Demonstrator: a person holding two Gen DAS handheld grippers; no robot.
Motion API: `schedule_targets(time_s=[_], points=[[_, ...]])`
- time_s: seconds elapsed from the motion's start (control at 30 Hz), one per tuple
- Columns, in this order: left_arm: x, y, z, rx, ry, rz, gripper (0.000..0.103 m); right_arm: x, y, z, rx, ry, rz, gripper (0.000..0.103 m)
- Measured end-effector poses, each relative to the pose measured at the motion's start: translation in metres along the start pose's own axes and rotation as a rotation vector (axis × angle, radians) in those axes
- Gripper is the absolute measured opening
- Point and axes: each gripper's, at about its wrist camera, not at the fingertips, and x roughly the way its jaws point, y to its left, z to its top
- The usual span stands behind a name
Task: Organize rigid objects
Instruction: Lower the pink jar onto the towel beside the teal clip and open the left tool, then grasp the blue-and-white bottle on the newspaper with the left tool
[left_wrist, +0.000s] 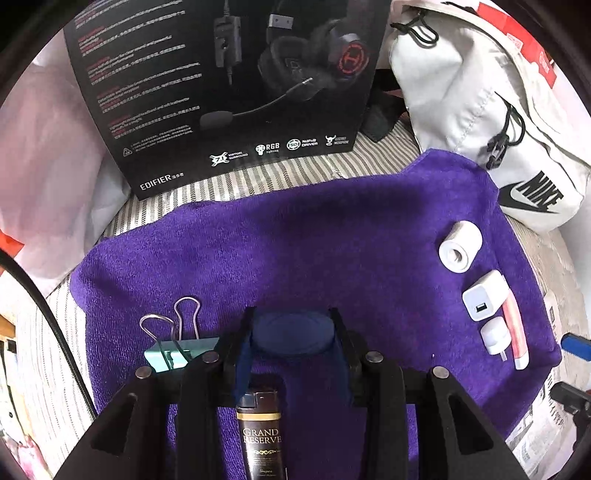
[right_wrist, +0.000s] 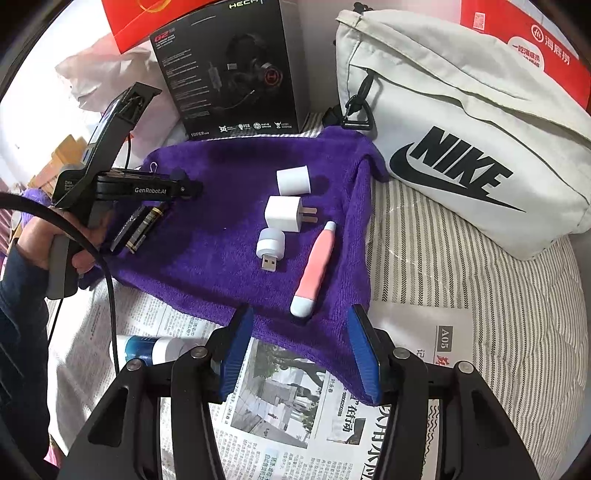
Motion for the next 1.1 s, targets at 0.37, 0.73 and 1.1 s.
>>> schedule_targets(time_s=[0.37,0.73,1.1], points=[[-0.017,-0.014,-0.020,0.020,0.035,0.022,0.052,-0.022,-0.006,-0.007,0.017,-0.029,-0.012,0.053],[-0.079,-0.027,-0.049,0.038,-0.023,0.029,0.052,-0.056,-0.008,-0.024,0.063,-0.076,-0.010,0.056],[-0.124,-0.052,-0.105,0.040,-0.087,0.004,0.053,-0.044,0.001,-0.053,0.081,-0.036,-0.019,0.058]])
